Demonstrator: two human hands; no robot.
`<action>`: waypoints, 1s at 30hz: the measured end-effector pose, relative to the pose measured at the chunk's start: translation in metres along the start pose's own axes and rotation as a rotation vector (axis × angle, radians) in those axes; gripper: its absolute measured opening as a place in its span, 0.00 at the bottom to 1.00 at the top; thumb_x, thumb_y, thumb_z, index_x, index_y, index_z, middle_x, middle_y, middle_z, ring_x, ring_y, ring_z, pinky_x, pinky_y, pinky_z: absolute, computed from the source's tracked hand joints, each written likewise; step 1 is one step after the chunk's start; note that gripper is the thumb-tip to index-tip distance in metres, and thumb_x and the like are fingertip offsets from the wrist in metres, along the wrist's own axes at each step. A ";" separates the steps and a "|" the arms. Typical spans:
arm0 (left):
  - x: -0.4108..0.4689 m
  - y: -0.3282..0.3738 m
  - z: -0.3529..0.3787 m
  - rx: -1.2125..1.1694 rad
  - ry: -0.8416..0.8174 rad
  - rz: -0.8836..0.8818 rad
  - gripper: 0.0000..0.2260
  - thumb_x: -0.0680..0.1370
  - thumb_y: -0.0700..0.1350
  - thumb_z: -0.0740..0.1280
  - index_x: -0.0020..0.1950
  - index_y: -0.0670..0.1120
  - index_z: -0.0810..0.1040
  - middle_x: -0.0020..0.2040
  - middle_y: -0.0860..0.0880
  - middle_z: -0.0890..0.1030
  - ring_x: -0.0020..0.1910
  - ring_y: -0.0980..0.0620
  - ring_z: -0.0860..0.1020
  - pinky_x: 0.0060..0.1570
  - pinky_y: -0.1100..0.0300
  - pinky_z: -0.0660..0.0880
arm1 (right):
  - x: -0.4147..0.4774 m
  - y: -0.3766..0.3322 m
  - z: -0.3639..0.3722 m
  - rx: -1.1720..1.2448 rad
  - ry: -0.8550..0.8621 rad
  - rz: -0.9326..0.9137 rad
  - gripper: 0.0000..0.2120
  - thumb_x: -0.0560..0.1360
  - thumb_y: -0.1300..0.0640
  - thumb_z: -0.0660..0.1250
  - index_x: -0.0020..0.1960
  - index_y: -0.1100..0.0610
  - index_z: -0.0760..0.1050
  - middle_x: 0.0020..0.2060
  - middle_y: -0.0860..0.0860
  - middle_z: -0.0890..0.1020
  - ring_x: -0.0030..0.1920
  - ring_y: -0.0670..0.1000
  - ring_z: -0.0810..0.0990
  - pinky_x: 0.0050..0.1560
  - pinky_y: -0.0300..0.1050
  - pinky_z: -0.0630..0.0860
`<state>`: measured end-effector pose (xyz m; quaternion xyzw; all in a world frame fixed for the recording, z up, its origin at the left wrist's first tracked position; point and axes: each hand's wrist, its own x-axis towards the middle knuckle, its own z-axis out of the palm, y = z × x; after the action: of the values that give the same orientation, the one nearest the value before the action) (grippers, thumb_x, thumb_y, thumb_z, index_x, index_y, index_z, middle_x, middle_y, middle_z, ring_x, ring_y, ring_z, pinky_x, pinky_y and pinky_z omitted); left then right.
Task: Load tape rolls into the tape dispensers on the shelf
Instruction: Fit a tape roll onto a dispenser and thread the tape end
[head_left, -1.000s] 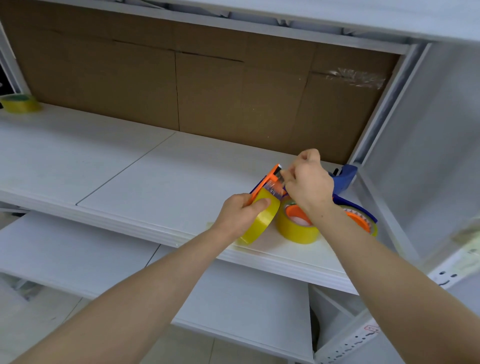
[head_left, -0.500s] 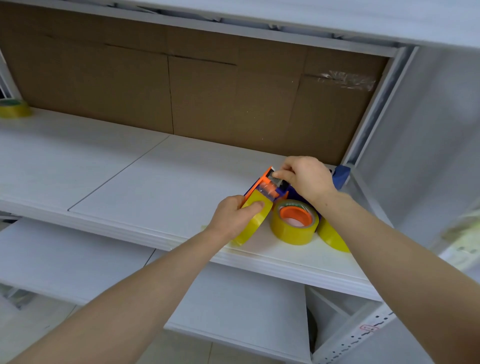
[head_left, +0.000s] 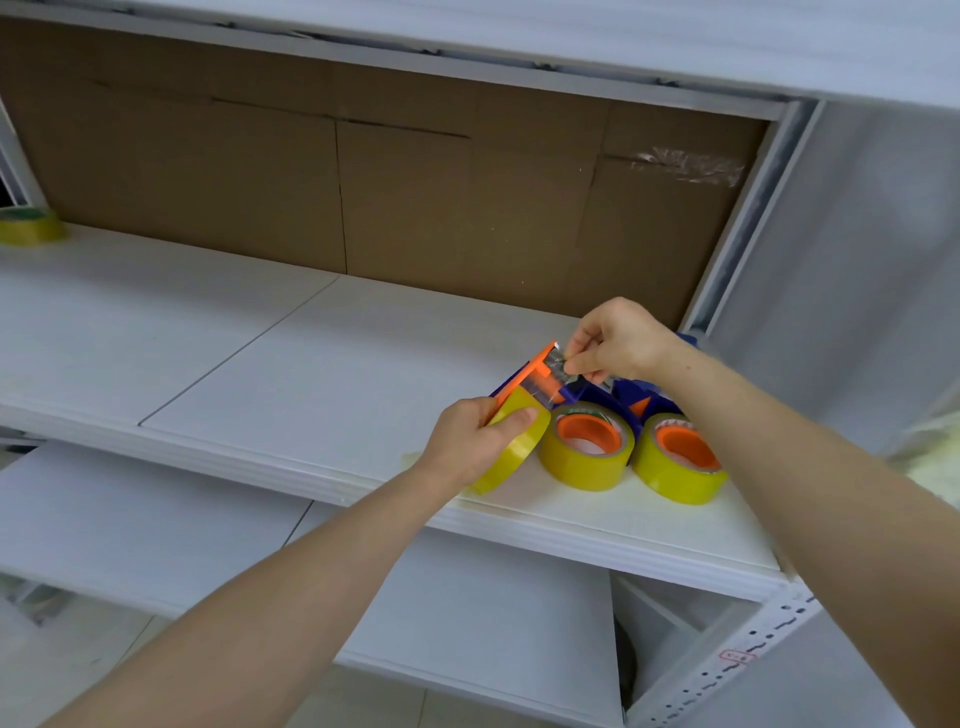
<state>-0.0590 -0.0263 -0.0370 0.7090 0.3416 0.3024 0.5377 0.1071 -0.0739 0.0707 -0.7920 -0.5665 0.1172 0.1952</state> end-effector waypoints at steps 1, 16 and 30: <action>0.000 0.000 0.000 0.006 0.003 0.005 0.17 0.70 0.57 0.69 0.43 0.42 0.81 0.40 0.40 0.82 0.44 0.39 0.81 0.49 0.44 0.78 | 0.000 0.000 0.000 -0.020 0.007 -0.013 0.03 0.71 0.63 0.72 0.44 0.62 0.80 0.39 0.59 0.84 0.39 0.55 0.83 0.46 0.50 0.82; 0.006 -0.004 -0.007 -0.047 -0.060 -0.048 0.11 0.65 0.53 0.65 0.33 0.46 0.78 0.33 0.42 0.78 0.34 0.44 0.76 0.38 0.51 0.74 | 0.003 0.010 -0.003 0.216 0.171 0.103 0.03 0.77 0.61 0.63 0.48 0.61 0.73 0.33 0.54 0.80 0.24 0.47 0.78 0.31 0.41 0.77; 0.002 -0.005 -0.008 -0.212 0.048 -0.029 0.16 0.74 0.51 0.70 0.36 0.39 0.79 0.31 0.37 0.79 0.27 0.44 0.76 0.33 0.53 0.77 | 0.015 0.012 0.011 0.515 0.316 0.223 0.08 0.74 0.68 0.62 0.38 0.59 0.73 0.31 0.55 0.77 0.29 0.50 0.75 0.30 0.41 0.78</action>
<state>-0.0645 -0.0191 -0.0402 0.6357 0.3307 0.3459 0.6058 0.1180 -0.0609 0.0558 -0.7823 -0.3905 0.1531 0.4605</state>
